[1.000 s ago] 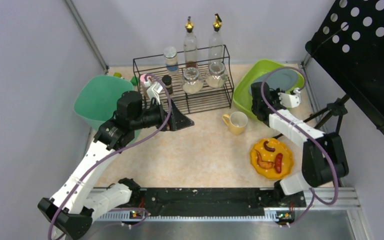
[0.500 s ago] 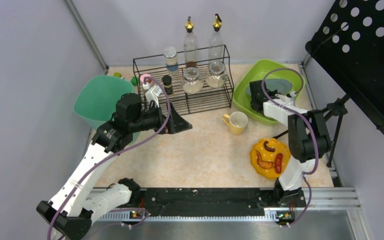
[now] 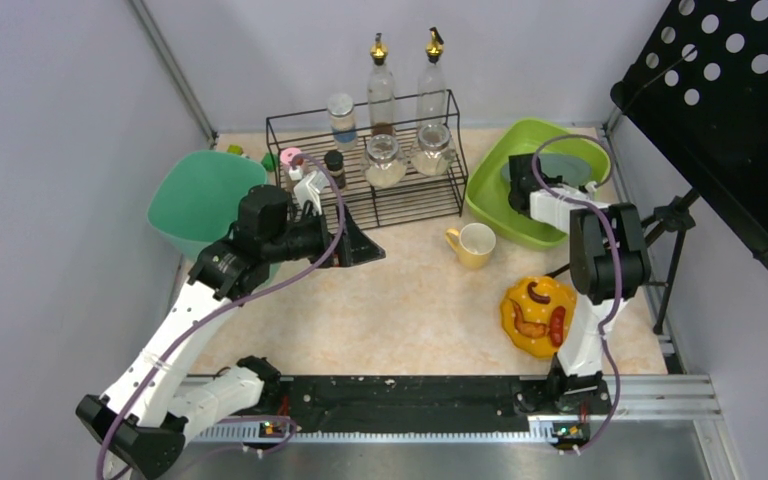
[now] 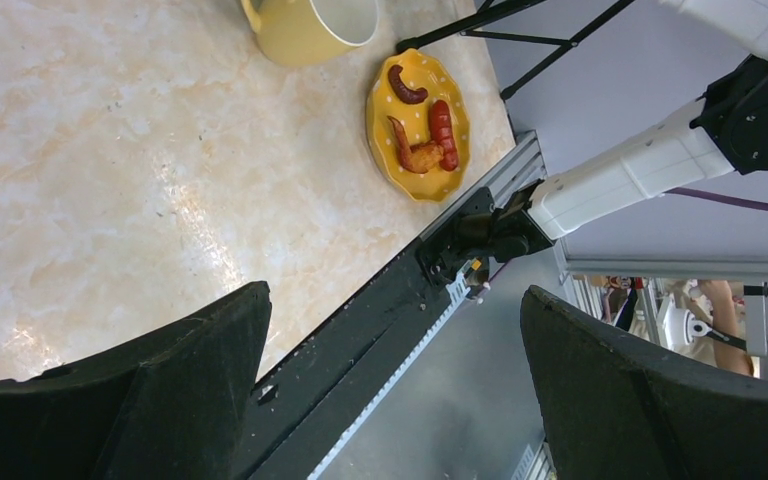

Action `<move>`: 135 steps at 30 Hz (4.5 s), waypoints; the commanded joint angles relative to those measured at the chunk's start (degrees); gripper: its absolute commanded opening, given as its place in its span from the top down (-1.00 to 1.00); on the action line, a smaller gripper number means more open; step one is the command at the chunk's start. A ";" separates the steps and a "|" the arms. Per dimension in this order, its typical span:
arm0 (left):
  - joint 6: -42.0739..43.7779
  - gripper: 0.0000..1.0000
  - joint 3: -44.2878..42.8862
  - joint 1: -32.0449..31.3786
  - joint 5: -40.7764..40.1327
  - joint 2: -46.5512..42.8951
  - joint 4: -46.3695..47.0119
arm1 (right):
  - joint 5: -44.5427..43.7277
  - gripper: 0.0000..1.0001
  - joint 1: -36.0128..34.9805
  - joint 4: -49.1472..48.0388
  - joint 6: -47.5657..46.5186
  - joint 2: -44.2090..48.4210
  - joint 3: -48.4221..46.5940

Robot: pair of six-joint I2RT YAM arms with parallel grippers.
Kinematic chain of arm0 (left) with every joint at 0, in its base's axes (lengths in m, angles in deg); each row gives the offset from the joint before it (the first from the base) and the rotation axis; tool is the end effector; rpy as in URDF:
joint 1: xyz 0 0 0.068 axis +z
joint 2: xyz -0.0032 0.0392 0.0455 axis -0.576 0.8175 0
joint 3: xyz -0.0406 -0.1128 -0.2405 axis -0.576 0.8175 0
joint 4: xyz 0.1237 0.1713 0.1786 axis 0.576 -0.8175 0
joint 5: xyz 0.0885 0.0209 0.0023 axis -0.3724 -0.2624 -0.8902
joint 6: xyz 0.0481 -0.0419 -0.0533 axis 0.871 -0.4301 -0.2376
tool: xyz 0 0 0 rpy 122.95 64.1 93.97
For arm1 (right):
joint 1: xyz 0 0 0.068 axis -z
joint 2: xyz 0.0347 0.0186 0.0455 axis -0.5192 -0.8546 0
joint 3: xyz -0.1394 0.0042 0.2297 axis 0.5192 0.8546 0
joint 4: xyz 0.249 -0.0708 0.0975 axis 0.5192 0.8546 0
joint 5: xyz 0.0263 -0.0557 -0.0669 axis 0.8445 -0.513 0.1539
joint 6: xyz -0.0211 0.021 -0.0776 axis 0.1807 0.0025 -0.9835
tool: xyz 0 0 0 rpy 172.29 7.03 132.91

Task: Clear the kitchen counter

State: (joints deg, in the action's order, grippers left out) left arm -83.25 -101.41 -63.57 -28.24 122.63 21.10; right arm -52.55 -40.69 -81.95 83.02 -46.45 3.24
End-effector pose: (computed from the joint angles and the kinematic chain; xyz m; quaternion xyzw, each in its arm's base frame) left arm 0.1961 -0.1478 0.3575 0.0705 0.8322 -0.4607 0.3004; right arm 0.4229 0.0162 0.1394 0.7033 0.5118 0.0416 0.4915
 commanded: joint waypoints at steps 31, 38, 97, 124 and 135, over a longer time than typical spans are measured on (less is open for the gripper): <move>-1.00 -0.98 1.68 0.18 0.55 -2.28 2.48 | 15.30 -0.74 1.81 -6.22 -13.97 5.86 -0.97; -1.51 -0.98 1.70 0.18 -0.07 -6.10 1.77 | 23.28 -0.81 1.91 10.02 -26.29 4.56 -12.36; -3.73 -0.98 18.83 -0.78 -7.55 -7.77 2.74 | 43.77 -0.03 -1.68 35.77 -63.82 47.17 13.70; 7.16 -0.97 14.92 -0.75 2.14 5.76 10.63 | 38.38 0.14 -2.34 45.00 -56.19 49.17 24.41; 7.96 -0.97 15.54 -0.75 0.28 5.24 8.56 | 39.38 0.35 -5.01 38.25 -56.31 48.57 27.98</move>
State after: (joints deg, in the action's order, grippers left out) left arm -76.68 -84.15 -64.12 -27.93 128.58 28.51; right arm -14.20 -44.45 -39.37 26.30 2.64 29.38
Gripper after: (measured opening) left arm 0.988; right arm 0.340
